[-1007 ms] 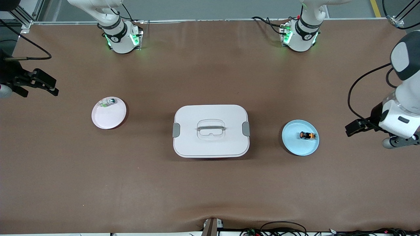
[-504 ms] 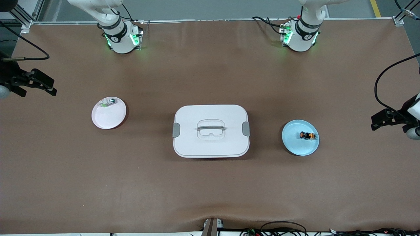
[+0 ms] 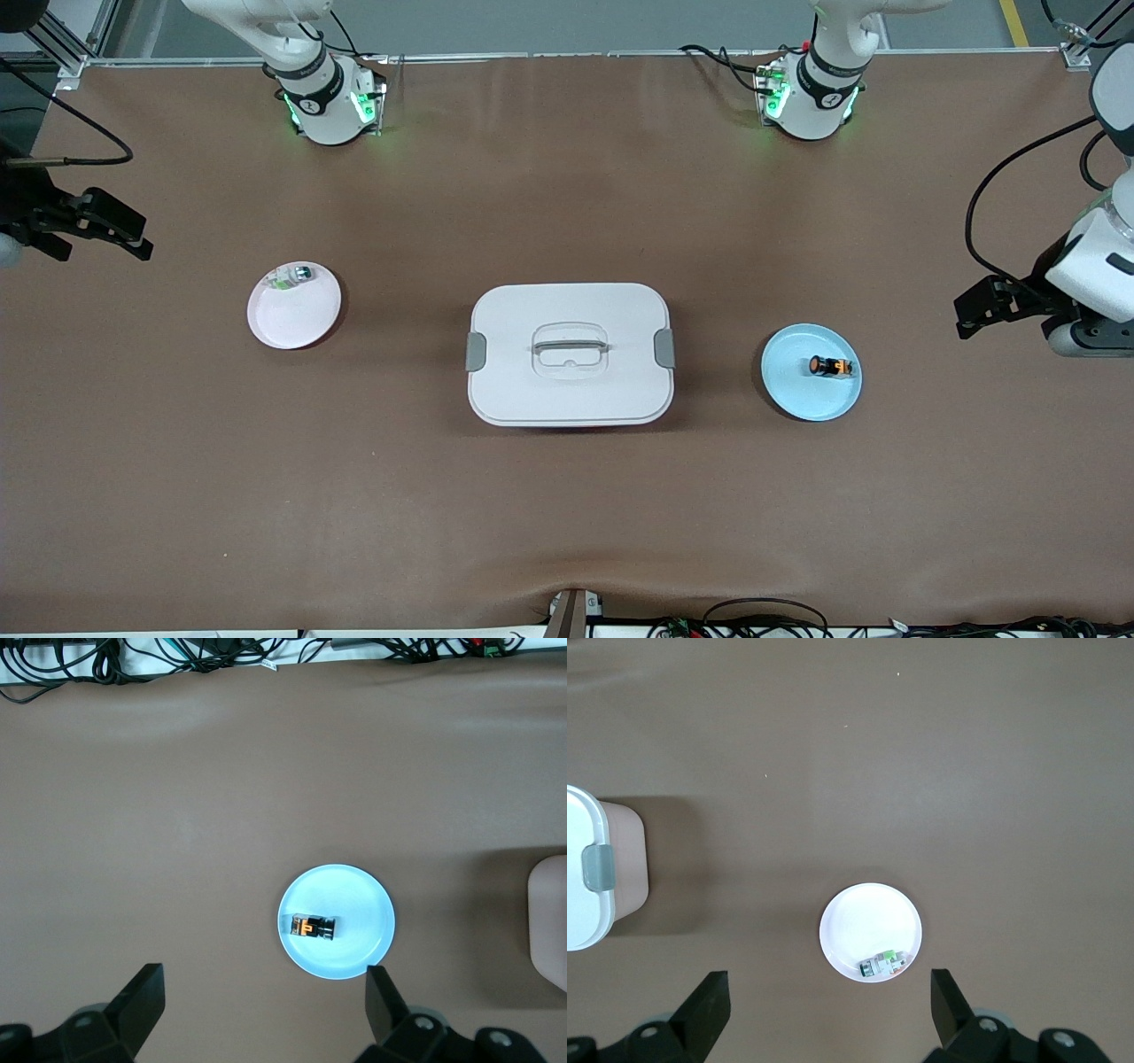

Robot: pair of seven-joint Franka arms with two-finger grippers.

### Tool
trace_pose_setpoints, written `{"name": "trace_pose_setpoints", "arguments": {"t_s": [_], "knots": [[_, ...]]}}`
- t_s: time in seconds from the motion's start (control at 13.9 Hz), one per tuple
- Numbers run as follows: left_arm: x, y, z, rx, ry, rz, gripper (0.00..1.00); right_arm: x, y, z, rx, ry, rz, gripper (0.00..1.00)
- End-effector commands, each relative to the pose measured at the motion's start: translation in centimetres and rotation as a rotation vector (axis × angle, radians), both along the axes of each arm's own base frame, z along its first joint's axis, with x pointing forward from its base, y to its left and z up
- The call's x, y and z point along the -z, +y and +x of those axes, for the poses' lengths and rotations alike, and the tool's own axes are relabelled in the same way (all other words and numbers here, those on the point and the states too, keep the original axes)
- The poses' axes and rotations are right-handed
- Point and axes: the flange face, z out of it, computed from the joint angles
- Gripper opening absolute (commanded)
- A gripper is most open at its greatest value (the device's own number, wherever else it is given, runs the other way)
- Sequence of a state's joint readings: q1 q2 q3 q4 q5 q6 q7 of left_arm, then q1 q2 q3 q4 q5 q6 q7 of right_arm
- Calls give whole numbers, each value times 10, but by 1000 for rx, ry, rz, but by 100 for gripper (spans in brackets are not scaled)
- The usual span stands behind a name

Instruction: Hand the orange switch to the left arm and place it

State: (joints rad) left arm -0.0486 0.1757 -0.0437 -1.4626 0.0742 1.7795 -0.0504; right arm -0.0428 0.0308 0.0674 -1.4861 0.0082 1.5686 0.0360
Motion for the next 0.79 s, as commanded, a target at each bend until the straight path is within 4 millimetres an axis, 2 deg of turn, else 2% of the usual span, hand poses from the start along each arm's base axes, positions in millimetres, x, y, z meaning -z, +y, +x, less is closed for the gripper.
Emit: {"name": "trace_pose_setpoints", "arguments": {"t_s": [0.0, 0.14, 0.29, 0.5, 0.72], "knots": [[-11, 1, -25, -13, 4, -32, 100, -5, -4, 1, 23, 0, -3, 100], [-20, 4, -44, -38, 1, -86, 100, -5, -5, 1, 26, 0, -3, 100], [-32, 9, -53, -95, -16, -98, 100, -5, -9, 1, 32, 0, -3, 100], [-26, 23, -69, -128, 10, -96, 100, -5, -9, 1, 33, 0, -2, 100], [-30, 21, -71, -120, 10, -94, 100, -5, -10, 1, 35, 0, -2, 100]]}}
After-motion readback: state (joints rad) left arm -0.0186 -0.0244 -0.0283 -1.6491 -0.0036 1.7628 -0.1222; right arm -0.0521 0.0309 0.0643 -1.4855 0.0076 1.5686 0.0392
